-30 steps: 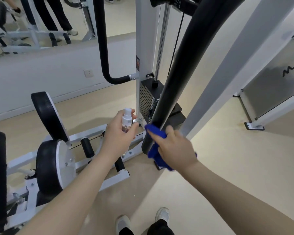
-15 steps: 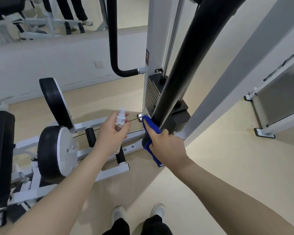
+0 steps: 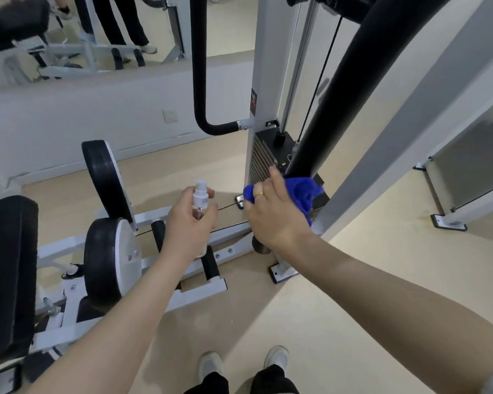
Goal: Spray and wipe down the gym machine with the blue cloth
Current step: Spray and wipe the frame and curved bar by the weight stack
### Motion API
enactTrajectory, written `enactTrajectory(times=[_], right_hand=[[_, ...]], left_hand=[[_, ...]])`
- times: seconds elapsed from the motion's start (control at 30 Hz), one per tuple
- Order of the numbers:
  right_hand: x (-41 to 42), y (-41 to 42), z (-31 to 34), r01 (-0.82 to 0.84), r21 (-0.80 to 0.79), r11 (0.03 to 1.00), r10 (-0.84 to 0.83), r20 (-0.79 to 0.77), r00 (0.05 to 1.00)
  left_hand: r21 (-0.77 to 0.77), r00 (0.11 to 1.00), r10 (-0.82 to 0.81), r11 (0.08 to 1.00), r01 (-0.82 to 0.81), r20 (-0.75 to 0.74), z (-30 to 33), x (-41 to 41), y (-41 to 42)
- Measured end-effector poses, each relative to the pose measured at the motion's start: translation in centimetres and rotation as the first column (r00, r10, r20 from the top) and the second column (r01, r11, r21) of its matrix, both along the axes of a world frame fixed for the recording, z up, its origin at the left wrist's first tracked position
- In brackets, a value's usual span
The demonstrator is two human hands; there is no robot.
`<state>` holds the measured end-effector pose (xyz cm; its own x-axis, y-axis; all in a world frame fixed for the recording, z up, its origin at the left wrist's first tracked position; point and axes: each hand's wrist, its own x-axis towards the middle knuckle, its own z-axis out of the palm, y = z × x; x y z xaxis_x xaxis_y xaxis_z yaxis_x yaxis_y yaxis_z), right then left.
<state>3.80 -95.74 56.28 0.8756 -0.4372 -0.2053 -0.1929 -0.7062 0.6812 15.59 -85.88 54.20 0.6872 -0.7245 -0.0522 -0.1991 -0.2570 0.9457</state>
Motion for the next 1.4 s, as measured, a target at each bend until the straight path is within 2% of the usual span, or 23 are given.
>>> enactTrajectory(times=[0.07,0.13,0.2,0.23,0.27,0.33,0.37,0.4,0.5,0.57,0.73,0.83,0.97,1.03,1.13,1.2,1.27,1.33,1.4], right_hand=[[-0.4,1.5,-2.0,-0.013,-0.060,0.998,-0.001,-0.232,0.973],[0.0,1.8,-3.1,-0.060,-0.037,0.997,0.046,-0.309,0.950],[0.2,1.3,-2.1,-0.039,0.112,0.993,0.054,-0.139,0.989],[0.4,0.9,-0.9,-0.057,0.125,0.991,0.058,-0.009,0.998],[0.4,0.5,0.2,-0.096,0.063,0.993,0.085,0.155,0.984],[-0.3,-0.4,2.4,-0.112,-0.105,0.988,0.149,0.477,0.866],[-0.7,-0.7,2.7,-0.063,-0.126,0.990,0.121,0.540,0.833],[-1.1,-0.9,2.7,-0.023,-0.136,0.990,0.094,0.540,0.836],[-0.4,-0.4,1.0,0.077,-0.165,0.983,-0.007,0.388,0.922],[0.5,0.1,-0.3,0.140,-0.136,0.981,-0.089,0.326,0.941],[1.3,0.7,-5.7,0.096,-0.094,0.991,-0.066,0.283,0.957],[2.2,1.5,-9.6,0.120,0.014,0.993,-0.121,0.181,0.976],[2.2,1.5,-11.3,-0.029,0.142,0.989,0.026,0.027,0.999],[1.3,1.1,-9.4,-0.142,0.086,0.986,0.128,0.149,0.980],[0.2,0.1,-7.1,-0.126,-0.080,0.989,0.149,0.504,0.851],[0.0,0.3,-7.9,-0.112,-0.094,0.989,0.146,0.555,0.819],[-0.2,0.9,-11.1,-0.174,-0.041,0.984,0.174,0.445,0.878],[0.1,1.4,-15.3,-0.167,0.131,0.977,0.126,0.280,0.952],[1.0,1.2,-17.4,-0.157,0.287,0.945,0.123,0.134,0.983]], left_hand=[[0.007,0.998,-0.053,0.999,0.053,-0.020,-0.5,0.0,0.2],[0.028,0.998,-0.068,0.997,0.067,0.004,-1.1,-0.2,0.4],[0.035,0.998,-0.054,0.998,0.053,0.017,-1.8,-0.2,0.6],[0.039,0.999,-0.052,0.998,0.051,0.015,-1.9,-0.2,0.6],[0.041,0.998,-0.058,0.997,0.058,0.002,-1.9,-0.2,0.4],[0.035,0.996,-0.083,0.996,0.084,-0.028,-1.7,-0.2,0.0],[0.037,0.994,-0.102,0.994,0.103,-0.033,-1.7,-0.3,-0.2],[0.038,0.992,-0.117,0.992,0.119,-0.040,-1.7,-0.3,-0.4],[0.022,0.988,-0.150,0.988,0.151,-0.038,-1.9,0.2,-0.9],[0.009,0.988,-0.155,0.988,0.156,-0.014,-2.3,0.9,-1.2],[-0.001,0.981,-0.180,0.984,0.180,0.070,-3.5,2.2,-2.0],[-0.014,0.976,-0.192,0.981,0.194,0.103,-4.9,2.9,-2.1],[-0.019,0.977,-0.195,0.980,0.197,0.083,-6.5,3.4,-1.2],[-0.009,0.976,-0.213,0.977,0.213,0.055,-7.1,3.1,-0.5],[0.005,0.975,-0.219,0.976,0.219,0.029,-7.6,2.8,0.0],[0.021,0.973,-0.229,0.973,0.228,0.041,-8.1,2.6,0.1],[0.043,0.970,-0.238,0.971,0.236,0.053,-8.7,2.4,0.3],[0.071,0.964,-0.260,0.964,0.257,0.050,-9.8,2.5,0.6],[0.092,0.954,-0.288,0.956,0.280,0.084,-10.8,2.6,1.2]])
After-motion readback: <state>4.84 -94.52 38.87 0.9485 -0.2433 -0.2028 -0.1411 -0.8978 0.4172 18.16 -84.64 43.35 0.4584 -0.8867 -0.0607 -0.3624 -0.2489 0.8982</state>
